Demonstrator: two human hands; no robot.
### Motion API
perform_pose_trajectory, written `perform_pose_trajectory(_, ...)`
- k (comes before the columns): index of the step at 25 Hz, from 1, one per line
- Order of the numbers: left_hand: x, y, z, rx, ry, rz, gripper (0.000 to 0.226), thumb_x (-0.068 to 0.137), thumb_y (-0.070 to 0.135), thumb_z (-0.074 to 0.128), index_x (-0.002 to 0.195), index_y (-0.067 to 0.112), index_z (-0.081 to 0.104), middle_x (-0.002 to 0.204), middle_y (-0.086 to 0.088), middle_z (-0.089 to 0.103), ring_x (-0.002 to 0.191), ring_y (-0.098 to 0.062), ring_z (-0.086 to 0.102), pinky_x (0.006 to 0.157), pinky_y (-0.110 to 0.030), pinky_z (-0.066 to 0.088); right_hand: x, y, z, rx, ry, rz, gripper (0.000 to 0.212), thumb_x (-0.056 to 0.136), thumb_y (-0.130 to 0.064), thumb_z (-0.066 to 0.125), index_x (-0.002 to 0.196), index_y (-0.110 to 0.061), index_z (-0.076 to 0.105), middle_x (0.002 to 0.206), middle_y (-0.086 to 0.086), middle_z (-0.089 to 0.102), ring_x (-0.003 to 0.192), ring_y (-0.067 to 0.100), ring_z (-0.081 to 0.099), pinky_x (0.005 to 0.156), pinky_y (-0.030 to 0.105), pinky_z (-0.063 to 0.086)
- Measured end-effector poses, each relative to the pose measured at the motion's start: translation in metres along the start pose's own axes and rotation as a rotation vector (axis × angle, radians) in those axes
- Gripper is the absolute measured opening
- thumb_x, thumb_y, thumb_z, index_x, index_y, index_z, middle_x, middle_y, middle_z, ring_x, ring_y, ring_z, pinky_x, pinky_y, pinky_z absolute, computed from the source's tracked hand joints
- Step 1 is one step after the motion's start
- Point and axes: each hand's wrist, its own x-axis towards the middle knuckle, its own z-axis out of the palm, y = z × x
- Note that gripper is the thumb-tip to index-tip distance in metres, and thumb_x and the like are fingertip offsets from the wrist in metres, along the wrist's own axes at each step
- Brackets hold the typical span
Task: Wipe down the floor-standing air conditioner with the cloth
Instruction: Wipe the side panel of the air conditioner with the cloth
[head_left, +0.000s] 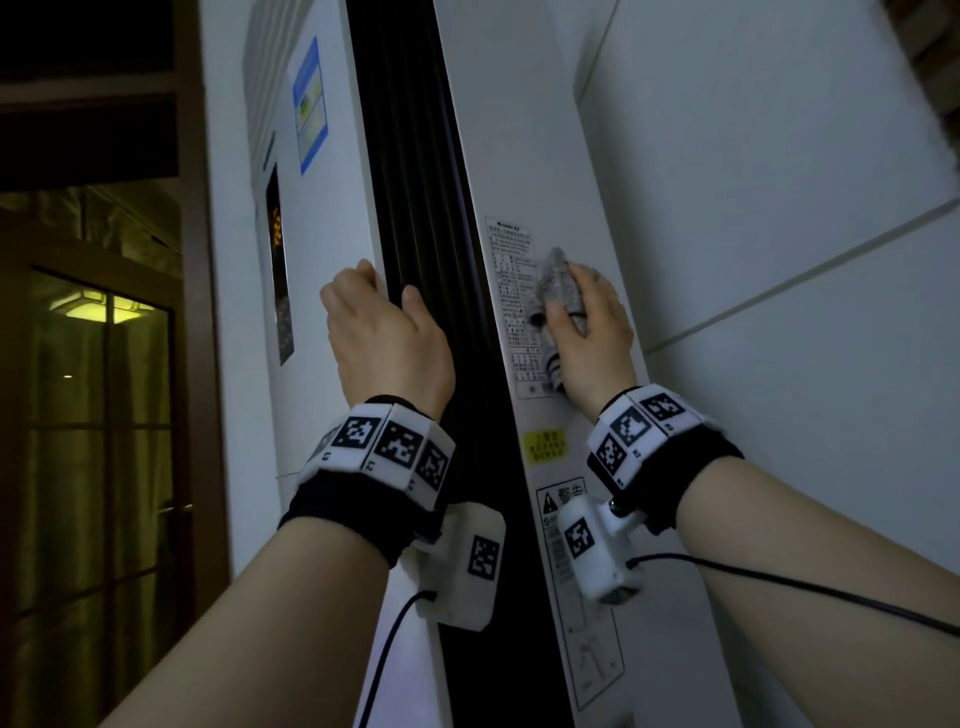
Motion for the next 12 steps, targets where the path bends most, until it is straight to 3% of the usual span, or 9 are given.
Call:
perform_pose_trajectory(4, -0.002, 0.001, 0.0, 0.019, -0.018, 0.013, 0.046, 0.098, 0.017, 0.045, 0.141, 0.006, 0.031, 0.137, -0.012, 0.036, 0.123, -0.023, 0.039, 0.099, -0.021, 0.025, -0.003, 0.006, -0.001, 0.027, -0.08, -0.061, 0.047, 0.096, -0.026, 0.048, 0.142, -0.022, 0.036, 0.153, 0.004, 0.024, 0.142, 0.024, 0.018, 0.118, 0.042, 0.016)
perform_pose_trajectory(8, -0.002, 0.002, -0.001, 0.045, -0.038, -0.005, 0.05, 0.099, 0.017, 0.043, 0.146, 0.01, 0.026, 0.14, -0.011, 0.033, 0.124, -0.026, 0.039, 0.1, -0.027, 0.027, 0.003, 0.009, -0.003, 0.024, 0.024, 0.077, 0.047, 0.096, -0.026, 0.047, 0.142, -0.021, 0.037, 0.151, 0.006, 0.028, 0.139, 0.025, 0.024, 0.115, 0.045, 0.021)
perform_pose_trajectory(12, -0.003, 0.002, -0.001, 0.056, -0.036, 0.009, 0.05, 0.099, 0.017, 0.042, 0.146, 0.01, 0.026, 0.141, -0.011, 0.033, 0.124, -0.026, 0.039, 0.1, -0.027, 0.028, -0.001, 0.014, -0.003, 0.038, -0.078, -0.06, 0.047, 0.096, -0.027, 0.048, 0.141, -0.023, 0.037, 0.151, 0.004, 0.027, 0.14, 0.026, 0.022, 0.115, 0.047, 0.023)
